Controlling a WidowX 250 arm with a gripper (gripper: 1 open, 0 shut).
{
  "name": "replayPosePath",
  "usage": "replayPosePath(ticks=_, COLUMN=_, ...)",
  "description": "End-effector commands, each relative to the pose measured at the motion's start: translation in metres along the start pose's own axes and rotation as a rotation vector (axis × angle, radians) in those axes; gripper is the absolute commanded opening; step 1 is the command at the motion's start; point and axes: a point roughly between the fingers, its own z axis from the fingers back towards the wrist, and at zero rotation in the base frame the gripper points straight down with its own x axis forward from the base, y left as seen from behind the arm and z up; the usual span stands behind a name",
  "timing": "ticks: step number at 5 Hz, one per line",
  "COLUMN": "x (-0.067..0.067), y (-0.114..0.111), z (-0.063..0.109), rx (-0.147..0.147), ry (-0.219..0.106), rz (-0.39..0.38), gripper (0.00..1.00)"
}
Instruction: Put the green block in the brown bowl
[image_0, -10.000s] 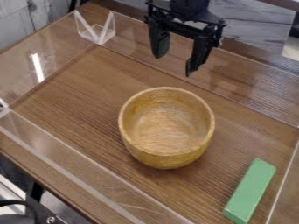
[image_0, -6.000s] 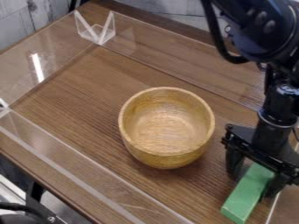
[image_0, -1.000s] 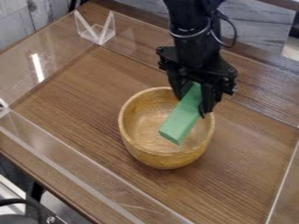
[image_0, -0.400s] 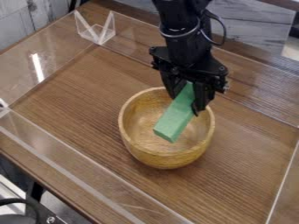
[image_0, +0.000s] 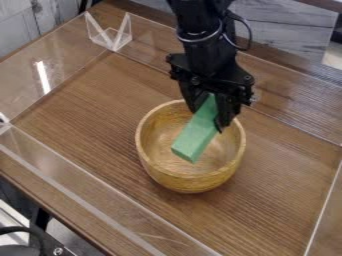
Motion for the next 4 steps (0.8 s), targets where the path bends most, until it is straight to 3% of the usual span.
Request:
replayPosePath(ticks=1, x=0.0075, y=0.0001, z=0.0169, rx=-0.002, ry=-0.070, rz=-0.019, gripper=0.00)
replayPosePath(ticks=4, x=0.0102, y=0.0036, z=0.0215, rx=-0.013, ry=-0.108, rz=-0.030, gripper=0.00)
